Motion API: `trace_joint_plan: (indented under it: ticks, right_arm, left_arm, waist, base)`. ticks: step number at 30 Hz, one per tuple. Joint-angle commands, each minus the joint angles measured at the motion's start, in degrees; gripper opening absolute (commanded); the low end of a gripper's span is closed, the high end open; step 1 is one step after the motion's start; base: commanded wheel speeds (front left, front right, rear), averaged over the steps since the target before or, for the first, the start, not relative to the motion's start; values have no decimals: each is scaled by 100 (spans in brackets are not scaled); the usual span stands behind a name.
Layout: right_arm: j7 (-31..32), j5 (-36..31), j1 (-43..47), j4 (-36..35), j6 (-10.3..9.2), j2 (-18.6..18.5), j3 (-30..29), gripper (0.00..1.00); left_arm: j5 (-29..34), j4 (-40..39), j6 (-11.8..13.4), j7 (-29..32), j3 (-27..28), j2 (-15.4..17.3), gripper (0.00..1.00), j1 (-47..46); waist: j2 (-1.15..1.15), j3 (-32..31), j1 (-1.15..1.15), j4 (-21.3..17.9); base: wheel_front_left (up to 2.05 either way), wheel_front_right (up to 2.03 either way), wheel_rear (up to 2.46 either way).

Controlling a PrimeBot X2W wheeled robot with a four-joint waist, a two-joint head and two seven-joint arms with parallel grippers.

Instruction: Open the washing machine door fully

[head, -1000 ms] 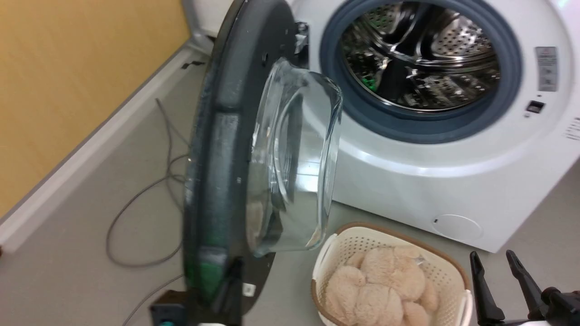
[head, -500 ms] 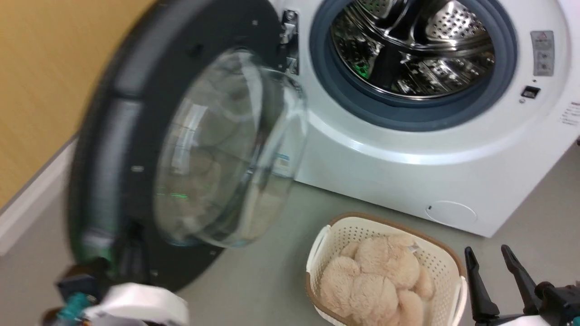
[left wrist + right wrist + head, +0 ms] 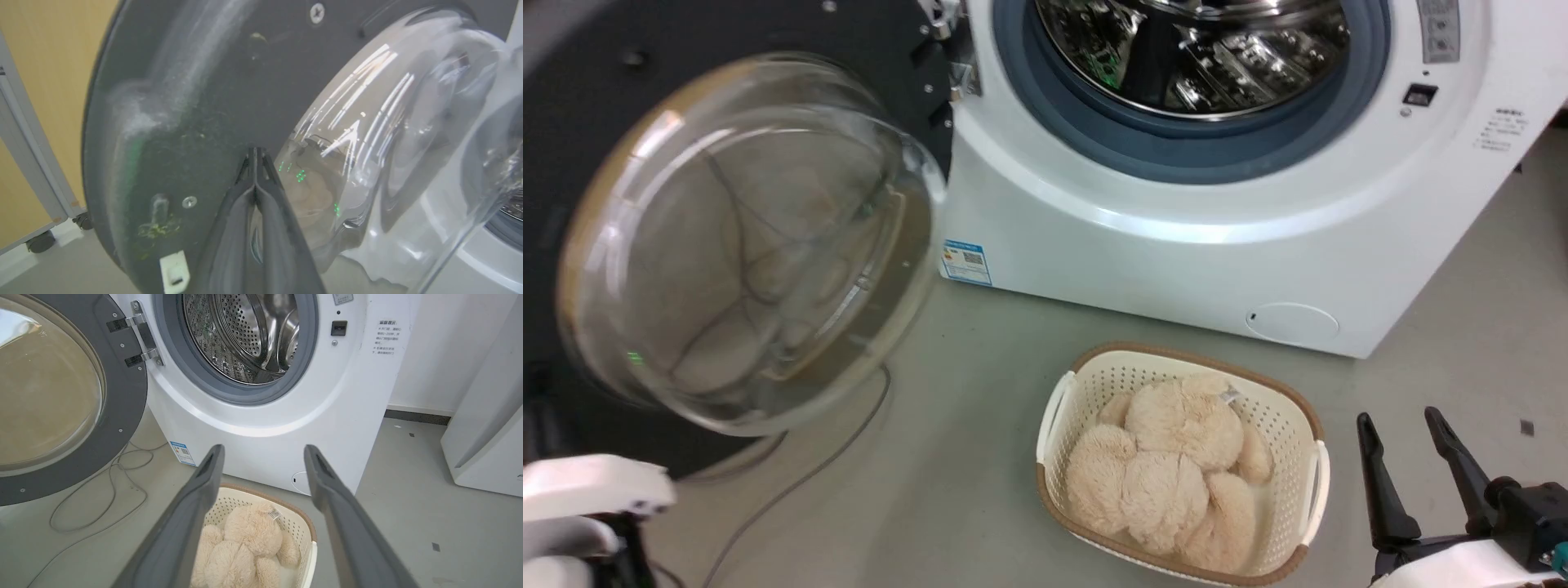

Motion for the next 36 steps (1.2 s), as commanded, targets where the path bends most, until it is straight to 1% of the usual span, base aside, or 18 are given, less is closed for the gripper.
trace_joint_plan:
  ticks: [1,5,9,14,18,21,23,24,25,26,27,30,33,36]
  right_arm:
    - [4,-25,-81,-35,3,19,2,100]
    - [21,-23,-109,-35,3,19,-1,100]
    - [29,-24,-134,-9,3,19,-14,100]
    - [5,14,-126,60,3,19,-3,100]
    - [-46,55,-81,132,3,19,2,100]
    - [-75,92,-21,177,3,19,-8,100]
    - [-84,103,30,196,3,19,-8,100]
    - [-90,98,53,203,3,19,-14,100]
    - [-92,91,79,206,3,19,-25,100]
    - [-93,91,106,211,3,19,-36,100]
    - [-94,92,138,213,3,19,-50,100]
    - [-80,77,244,179,3,19,-109,100]
    - [-59,57,309,135,3,19,-170,100]
    - [-32,21,326,100,3,19,-191,100]
  left_arm:
    - [-30,124,-28,-45,102,36,0,-103]
    - [-24,729,-271,-100,443,85,0,-369]
    - [182,1154,-508,-106,715,130,0,-652]
    - [419,1569,-710,-107,1080,104,0,-855]
    - [675,1619,-880,-107,1216,-65,0,-781]
    - [878,1411,-970,-108,1265,-290,0,-582]
    - [1042,1215,-1039,-108,1199,-446,0,-355]
    - [1146,1089,-1055,-108,1146,-516,9,-223]
    - [1236,961,-1071,-108,1083,-594,37,-87]
    - [1319,837,-1069,-108,1013,-681,85,62]
    - [1402,688,-1056,-108,940,-770,100,209]
    - [1679,207,-1004,-107,626,-1008,100,621]
    - [1925,-184,-1017,20,255,-1124,100,876]
    - [2122,-500,-1081,200,-74,-1146,100,997]
  waist:
    - [0,41,0,-44]
    - [0,81,0,-85]
    - [0,59,0,-93]
    - [0,-85,0,-99]
    - [0,-260,0,-130]
    - [0,-410,0,-152]
    - [0,-510,0,-174]
    - [0,-566,0,-187]
    - [0,-615,0,-197]
    - [0,-671,0,-207]
    - [0,-731,0,-211]
    - [0,-840,0,-206]
    - [0,-905,0,-204]
    - [0,-966,0,-245]
  base:
    - [0,0,0]
    - [0,0,0]
    - [0,0,0]
    - [0,0,0]
    - [0,0,0]
    - [0,0,0]
    - [0,0,0]
    - [0,0,0]
    - [0,0,0]
    - [0,0,0]
    - [0,0,0]
    - [0,0,0]
    - [0,0,0]
    - [0,0,0]
